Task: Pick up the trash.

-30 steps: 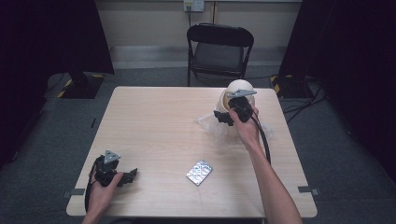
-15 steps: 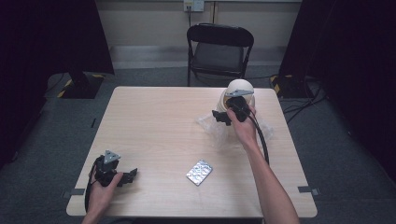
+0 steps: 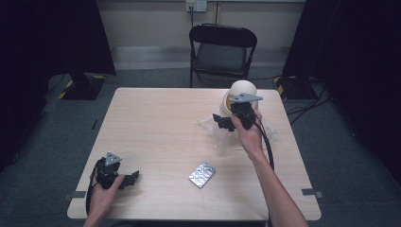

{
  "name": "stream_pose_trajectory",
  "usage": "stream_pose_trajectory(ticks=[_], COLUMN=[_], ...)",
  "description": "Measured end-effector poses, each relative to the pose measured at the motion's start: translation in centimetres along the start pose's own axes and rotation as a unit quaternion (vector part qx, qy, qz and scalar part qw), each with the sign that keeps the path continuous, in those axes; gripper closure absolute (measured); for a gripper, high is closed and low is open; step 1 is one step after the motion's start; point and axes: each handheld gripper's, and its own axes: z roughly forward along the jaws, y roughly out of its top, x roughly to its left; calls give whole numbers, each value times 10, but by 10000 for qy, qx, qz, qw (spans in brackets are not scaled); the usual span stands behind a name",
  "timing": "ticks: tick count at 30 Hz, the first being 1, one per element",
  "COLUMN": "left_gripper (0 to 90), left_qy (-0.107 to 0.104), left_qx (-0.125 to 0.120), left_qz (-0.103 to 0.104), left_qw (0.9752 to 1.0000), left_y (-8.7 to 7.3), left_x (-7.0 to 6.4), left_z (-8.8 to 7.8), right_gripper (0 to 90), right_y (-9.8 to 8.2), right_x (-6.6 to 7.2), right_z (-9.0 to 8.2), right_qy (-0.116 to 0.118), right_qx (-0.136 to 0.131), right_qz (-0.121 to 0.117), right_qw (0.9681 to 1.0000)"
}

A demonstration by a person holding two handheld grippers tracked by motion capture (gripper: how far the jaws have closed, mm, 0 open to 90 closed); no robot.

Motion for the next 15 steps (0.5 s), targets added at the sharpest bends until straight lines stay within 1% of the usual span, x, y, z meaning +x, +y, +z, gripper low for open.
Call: stream_pose_trajectory(ticks=[3, 5, 6, 7, 8, 9, 11, 15], left_gripper=[0, 0, 0, 0, 0, 0, 0, 0], left_qy=[0, 1, 4, 1, 1, 2, 1, 1], left_qx=[1, -1, -2, -2, -1, -2, -2, -2], left_qz=[1, -3, -1, -2, 0, -5, -5, -5], left_qw=[10000, 10000, 10000, 10000, 10000, 10000, 10000, 10000], left_y=[0, 0, 0, 0, 0, 0, 0, 0], left_x=[0, 0, 0, 0, 0, 0, 0, 0], left_z=[0, 0, 0, 0, 0, 0, 0, 0], right_gripper=[159, 158, 157, 152, 147, 146, 147, 147], right_y=[-5, -11, -16, -21, -27, -33, -45, -71], right_x=[8, 14, 17, 19, 22, 26, 36, 55], right_z=[-12, -18, -21, -24, -26, -26, -26, -24], right_qy=[79, 164, 182, 261, 336, 373, 426, 672], right_qx=[-35, -4, -26, -42, -2, 61, 245, 458], right_qz=[-9, -7, 35, 103, 141, 129, -2, -33], right_qw=[10000, 9999, 9998, 9996, 9993, 9992, 9988, 9967])
